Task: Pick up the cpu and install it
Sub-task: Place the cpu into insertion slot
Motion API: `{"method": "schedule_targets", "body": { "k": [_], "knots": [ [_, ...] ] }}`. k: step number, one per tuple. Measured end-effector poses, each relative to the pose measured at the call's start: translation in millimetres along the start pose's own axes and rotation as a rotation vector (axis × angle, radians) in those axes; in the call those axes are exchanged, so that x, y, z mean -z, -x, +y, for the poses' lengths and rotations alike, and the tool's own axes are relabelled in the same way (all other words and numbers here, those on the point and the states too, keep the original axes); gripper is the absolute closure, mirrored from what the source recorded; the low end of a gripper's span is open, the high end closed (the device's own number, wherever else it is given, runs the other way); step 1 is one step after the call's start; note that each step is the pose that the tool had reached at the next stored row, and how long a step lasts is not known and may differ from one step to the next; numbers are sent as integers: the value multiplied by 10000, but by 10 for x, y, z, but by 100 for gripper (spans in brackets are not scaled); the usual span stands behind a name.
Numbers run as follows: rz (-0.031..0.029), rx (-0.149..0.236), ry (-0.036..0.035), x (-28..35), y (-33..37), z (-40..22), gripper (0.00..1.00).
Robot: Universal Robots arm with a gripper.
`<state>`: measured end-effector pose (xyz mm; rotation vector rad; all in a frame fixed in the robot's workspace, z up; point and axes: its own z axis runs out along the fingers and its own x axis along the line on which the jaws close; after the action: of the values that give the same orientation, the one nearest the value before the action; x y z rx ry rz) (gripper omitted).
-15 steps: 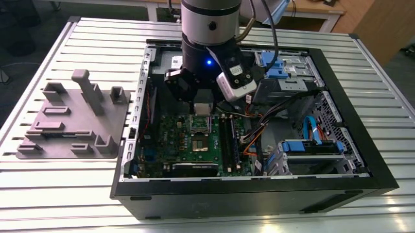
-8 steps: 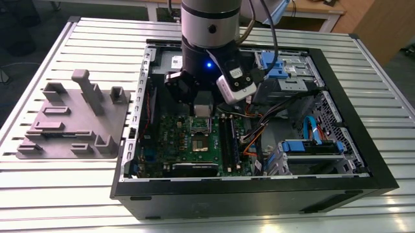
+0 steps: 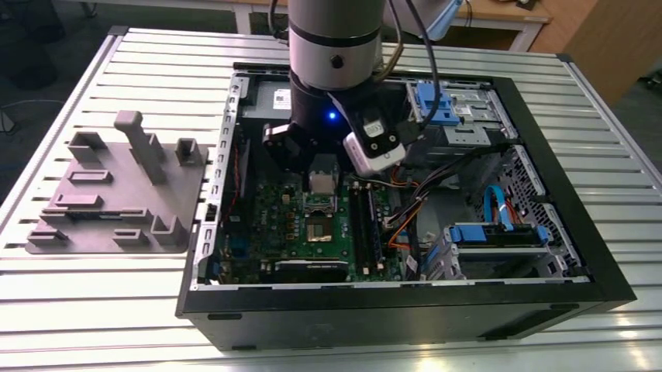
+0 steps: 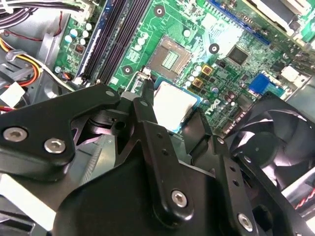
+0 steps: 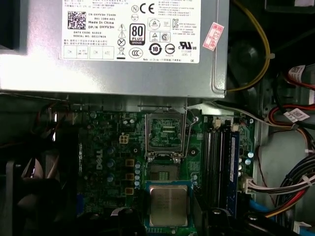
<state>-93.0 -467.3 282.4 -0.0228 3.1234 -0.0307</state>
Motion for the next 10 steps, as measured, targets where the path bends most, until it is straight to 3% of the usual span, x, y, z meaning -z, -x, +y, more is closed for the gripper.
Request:
{"method": "schedule_targets", "body": {
  "k": [10],
  "knots": [
    [-1,-3,1,-13,0,-1,53]
  ]
}}
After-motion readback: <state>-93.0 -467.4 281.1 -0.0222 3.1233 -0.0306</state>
